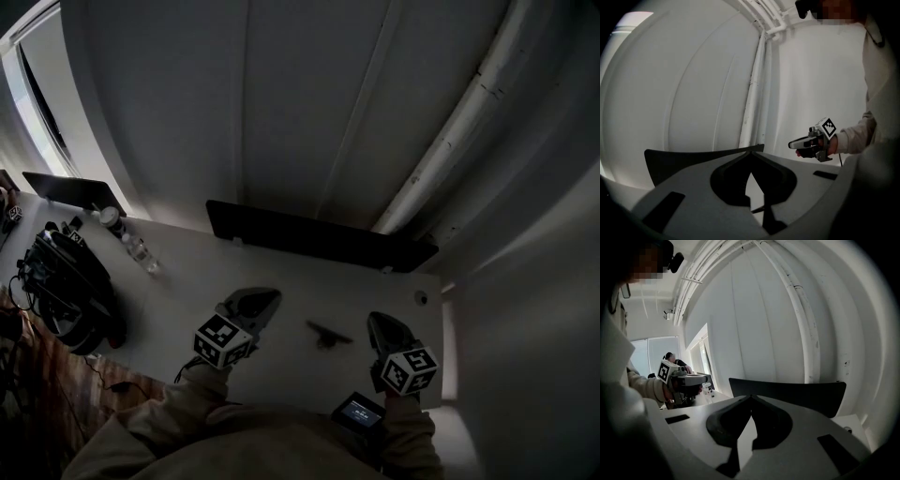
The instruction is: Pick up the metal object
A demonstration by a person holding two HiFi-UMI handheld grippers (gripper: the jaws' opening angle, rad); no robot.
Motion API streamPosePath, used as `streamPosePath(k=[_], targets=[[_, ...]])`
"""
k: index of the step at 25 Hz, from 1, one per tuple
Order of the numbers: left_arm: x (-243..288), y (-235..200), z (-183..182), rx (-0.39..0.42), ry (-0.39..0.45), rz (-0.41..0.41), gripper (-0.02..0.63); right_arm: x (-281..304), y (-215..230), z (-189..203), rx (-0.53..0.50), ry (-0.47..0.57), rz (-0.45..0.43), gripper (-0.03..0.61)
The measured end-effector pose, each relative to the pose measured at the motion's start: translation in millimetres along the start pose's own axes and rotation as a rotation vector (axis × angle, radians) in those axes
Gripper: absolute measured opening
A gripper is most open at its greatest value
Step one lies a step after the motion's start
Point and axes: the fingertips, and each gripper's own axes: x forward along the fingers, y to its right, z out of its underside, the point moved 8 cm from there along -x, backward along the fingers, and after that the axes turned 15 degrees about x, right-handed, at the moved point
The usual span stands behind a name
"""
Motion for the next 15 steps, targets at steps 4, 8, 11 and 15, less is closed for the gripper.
streamPosePath(k=[4,8,11,15], targets=[[2.0,-5.4,4.3,-0.004,-0.018,-0.008,-0.003,7.4,2.3,1.3,0.000,-0.016,-0.007,0.012],[8.3,-3.9,10.5,-0.012,-0.028,-0.001,-0.003,13.6,8.0,1.6,0.002,-0.028,-0.005,0.012],[14.1,-2.7,15.2,-0.018,-0.038,0.012,-0.003,20.2,12.0,4.1,0.007,-0.037,-0.005,0.012],[21.4,-1.8,18.4,-0.028,-0.046,0.026,-0.003,27.6,16.3,10.7,0.016,-0.056,-0.006,0.012]])
